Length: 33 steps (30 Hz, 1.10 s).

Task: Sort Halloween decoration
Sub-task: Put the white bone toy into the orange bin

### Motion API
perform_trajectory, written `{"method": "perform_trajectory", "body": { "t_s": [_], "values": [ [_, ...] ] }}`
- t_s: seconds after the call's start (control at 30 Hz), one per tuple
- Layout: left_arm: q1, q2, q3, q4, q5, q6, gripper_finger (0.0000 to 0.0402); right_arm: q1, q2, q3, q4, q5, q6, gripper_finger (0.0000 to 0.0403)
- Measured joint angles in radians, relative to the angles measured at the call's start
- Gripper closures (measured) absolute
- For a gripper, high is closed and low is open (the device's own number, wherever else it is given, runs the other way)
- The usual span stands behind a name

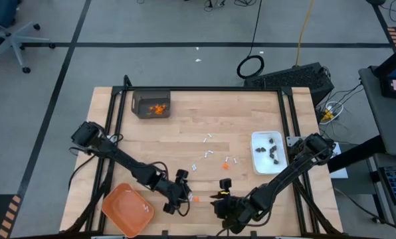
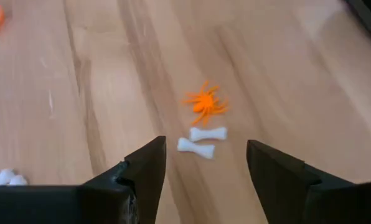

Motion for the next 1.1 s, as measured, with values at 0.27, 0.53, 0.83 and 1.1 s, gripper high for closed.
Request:
{"method": "perform_trajectory", "body": {
  "t_s": [0.27,0.53,0.83,1.1],
  "values": [
    [0.009,0.065,-0.001,0.043,-0.032,0.044,0.0192,-0.007,-0.001,-0.013,0.029,0.03,0.024,0.0315],
    [0.036,0.089,0.001,0.06,0.012,0.086,0.0192,-0.014,0.0,-0.013,0.03,0.03,0.013,0.0315],
    [0.07,0.091,-0.003,0.078,0.114,0.143,0.022,-0.014,0.0,-0.013,0.031,0.03,0.009,0.0315],
    [0.078,0.092,-0.004,0.074,0.148,0.148,0.0297,-0.014,0.0,-0.013,0.031,0.03,0.009,0.0315]
  ]
}}
